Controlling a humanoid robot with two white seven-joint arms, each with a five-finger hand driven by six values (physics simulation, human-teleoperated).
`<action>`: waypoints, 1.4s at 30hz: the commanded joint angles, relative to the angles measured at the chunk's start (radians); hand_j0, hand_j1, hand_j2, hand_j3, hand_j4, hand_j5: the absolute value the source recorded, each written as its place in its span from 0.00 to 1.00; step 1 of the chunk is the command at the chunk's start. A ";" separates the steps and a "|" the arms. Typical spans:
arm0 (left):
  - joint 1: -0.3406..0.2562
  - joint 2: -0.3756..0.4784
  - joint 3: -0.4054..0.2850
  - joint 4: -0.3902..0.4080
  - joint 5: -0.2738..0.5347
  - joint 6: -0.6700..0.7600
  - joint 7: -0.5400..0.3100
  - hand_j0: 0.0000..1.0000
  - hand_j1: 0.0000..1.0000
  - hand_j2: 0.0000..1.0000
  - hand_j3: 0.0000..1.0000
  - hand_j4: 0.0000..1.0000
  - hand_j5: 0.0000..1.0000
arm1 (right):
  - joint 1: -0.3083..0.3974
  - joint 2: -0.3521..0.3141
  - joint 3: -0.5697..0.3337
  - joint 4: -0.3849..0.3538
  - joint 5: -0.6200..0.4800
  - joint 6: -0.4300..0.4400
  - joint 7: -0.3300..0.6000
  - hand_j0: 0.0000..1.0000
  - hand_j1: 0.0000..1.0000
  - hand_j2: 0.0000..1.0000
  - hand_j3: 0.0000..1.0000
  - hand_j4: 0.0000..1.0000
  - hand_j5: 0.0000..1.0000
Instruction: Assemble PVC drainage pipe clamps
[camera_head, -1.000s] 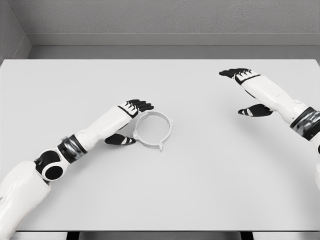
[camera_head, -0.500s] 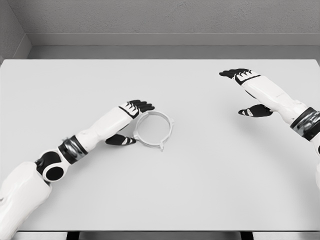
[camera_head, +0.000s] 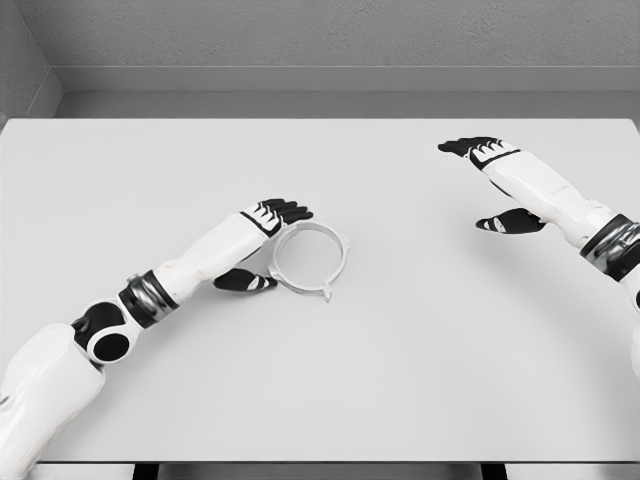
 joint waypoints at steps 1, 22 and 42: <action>0.000 0.000 0.000 -0.001 0.008 0.000 0.000 1.00 1.00 1.00 1.00 1.00 1.00 | 0.000 -0.001 0.000 0.000 -0.006 0.002 -0.001 1.00 1.00 1.00 1.00 1.00 1.00; -0.008 -0.012 0.002 0.010 0.006 0.000 0.000 1.00 1.00 1.00 1.00 1.00 1.00 | 0.000 -0.001 -0.001 0.000 -0.006 0.002 -0.001 1.00 1.00 1.00 1.00 1.00 1.00; -0.023 0.169 0.142 -0.004 0.018 0.000 0.002 1.00 1.00 1.00 1.00 1.00 1.00 | 0.003 -0.002 -0.001 0.000 -0.006 0.002 -0.001 1.00 1.00 1.00 1.00 1.00 1.00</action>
